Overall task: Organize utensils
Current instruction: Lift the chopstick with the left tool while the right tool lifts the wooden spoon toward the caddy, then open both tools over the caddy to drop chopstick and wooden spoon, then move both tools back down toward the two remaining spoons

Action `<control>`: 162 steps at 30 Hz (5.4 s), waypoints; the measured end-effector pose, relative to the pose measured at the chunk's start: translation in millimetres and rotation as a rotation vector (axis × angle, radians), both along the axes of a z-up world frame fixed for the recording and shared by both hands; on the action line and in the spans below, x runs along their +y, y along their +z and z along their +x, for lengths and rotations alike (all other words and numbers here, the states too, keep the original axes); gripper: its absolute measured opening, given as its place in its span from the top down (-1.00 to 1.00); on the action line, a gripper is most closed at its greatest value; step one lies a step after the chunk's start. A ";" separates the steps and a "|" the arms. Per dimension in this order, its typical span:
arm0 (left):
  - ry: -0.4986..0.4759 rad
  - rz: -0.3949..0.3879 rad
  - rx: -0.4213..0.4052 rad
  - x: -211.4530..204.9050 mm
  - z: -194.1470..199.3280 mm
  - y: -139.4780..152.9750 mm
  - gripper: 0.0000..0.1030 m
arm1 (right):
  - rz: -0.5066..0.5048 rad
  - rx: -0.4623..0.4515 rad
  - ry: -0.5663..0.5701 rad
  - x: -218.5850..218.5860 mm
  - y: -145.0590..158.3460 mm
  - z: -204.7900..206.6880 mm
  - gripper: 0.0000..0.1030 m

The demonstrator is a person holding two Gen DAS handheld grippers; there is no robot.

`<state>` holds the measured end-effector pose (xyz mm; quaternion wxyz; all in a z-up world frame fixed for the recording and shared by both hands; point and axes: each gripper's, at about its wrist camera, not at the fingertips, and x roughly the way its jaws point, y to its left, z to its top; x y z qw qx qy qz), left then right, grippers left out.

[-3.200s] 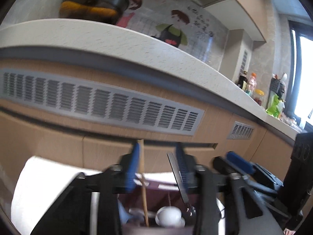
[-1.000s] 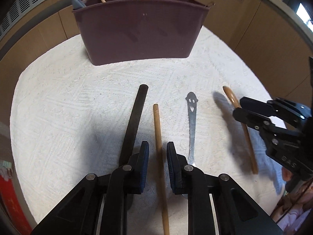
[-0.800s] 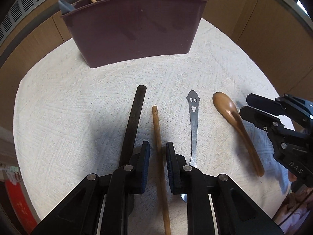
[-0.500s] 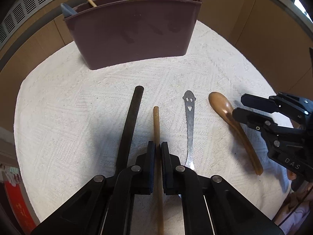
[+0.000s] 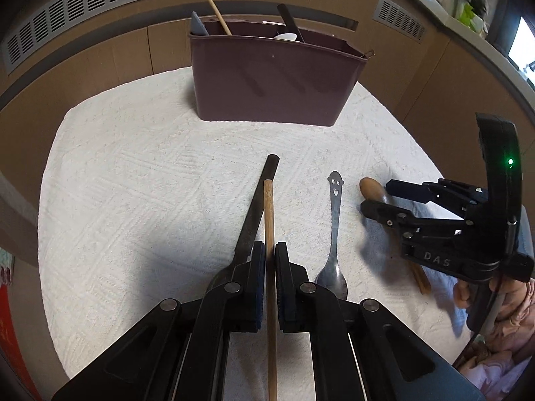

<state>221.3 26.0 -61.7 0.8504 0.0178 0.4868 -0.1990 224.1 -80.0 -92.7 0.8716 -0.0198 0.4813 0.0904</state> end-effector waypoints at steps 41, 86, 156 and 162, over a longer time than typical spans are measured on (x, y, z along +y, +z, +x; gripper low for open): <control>-0.049 0.247 0.100 -30.2 -0.8 -20.6 0.44 | 0.016 -0.185 0.080 -2.9 63.6 -76.9 0.47; 0.146 -0.218 -0.517 11.5 -33.2 183.3 0.88 | 0.085 -0.491 0.142 -14.5 179.0 -74.0 0.47; 0.150 -0.020 -0.054 41.2 -28.5 -30.3 -0.12 | -0.155 -0.031 0.176 68.3 2.3 -13.3 -0.78; 0.180 -0.055 -0.036 44.4 -19.9 -27.9 -0.12 | -0.212 -0.018 0.149 42.3 -0.9 -24.6 -0.64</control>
